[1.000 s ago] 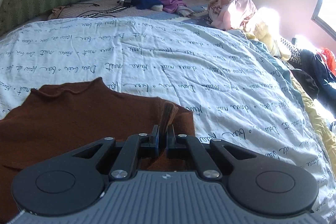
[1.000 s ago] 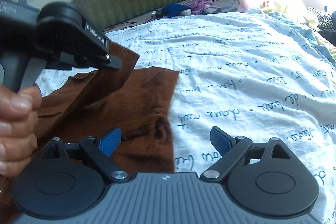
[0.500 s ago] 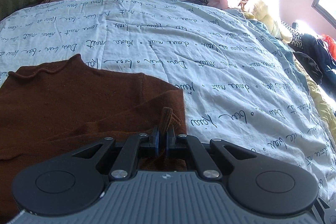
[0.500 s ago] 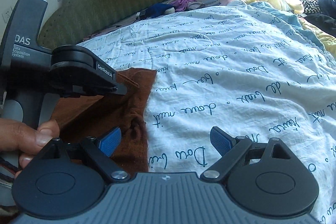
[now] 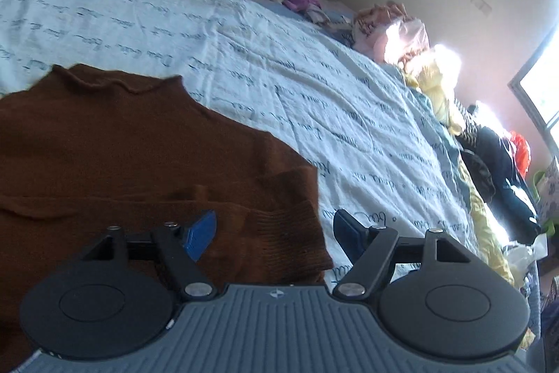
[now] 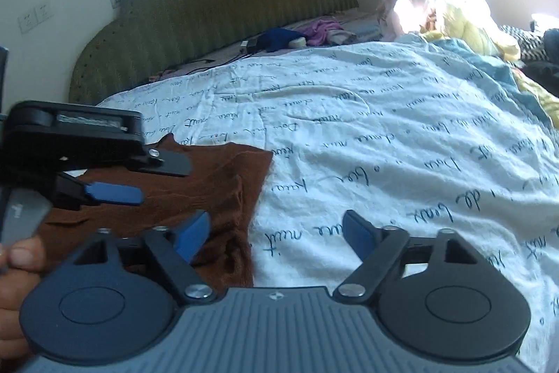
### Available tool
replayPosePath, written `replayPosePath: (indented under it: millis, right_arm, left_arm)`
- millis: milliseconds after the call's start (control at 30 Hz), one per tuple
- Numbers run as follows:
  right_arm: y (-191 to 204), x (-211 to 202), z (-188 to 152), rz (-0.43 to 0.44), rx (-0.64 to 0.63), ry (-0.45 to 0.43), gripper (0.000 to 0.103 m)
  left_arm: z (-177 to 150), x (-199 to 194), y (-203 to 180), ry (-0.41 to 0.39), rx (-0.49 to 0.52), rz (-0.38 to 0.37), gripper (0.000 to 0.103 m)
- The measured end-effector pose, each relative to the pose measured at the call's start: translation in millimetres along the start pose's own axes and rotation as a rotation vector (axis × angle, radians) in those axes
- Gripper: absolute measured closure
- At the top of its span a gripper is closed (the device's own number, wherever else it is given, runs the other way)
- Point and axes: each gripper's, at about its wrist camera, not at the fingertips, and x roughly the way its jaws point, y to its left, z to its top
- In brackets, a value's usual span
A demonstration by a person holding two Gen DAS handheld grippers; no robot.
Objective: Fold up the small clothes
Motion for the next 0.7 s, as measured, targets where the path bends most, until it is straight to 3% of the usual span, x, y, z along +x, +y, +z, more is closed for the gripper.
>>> replayPosePath:
  millis: [33,67,133,300,367,433,567,633,700]
  right_arm:
    - [4.3,5.3,4.3,0.019,-0.001,0.007,0.066]
    - [8.7,12.3,9.0,0.055,0.01,0.016,0.071]
    - [26.7,30.2,15.6,0.114,-0.031,0.04,0.071]
    - [80.8,68.6,14.6,0.199,-0.169,0.081,0.071]
    - [96.6,86.5,6.4,0.152,-0.248,0.127,0.071]
    - [100.4,98.4,-7.2,0.023,-0.351,0.136,0.072]
    - [84.1,98.9,-8.0,-0.036,-0.366,0.107,0.073]
    - [79.8,100.3,-8.5,-0.043,-0.365,0.102,0.073]
    - [80.6,92.6,-6.4,-0.042,-0.354,0.106,0.073]
  left_arm:
    - [0.9,-15.2,12.9,-0.035,-0.013,0.031,0.029]
    - [1.3,-26.4,25.5,-0.061,-0.018,0.066,0.029]
    - [-0.6,-42.5,53.2,-0.099,-0.045,0.154,0.029]
    - [-19.7,-53.1,113.5,-0.107,-0.145,0.254,0.029]
    - [-31.1,-51.4,130.3,-0.095,-0.166,0.287,0.028]
    - [-43.9,-56.3,138.6,-0.133,-0.137,0.286,0.027]
    - [-61.3,-68.4,143.1,-0.185,-0.072,0.358,0.027]
    - [-69.0,-79.7,146.1,-0.181,-0.067,0.344,0.027]
    - [-79.6,-87.7,147.7,-0.159,-0.042,0.403,0.023]
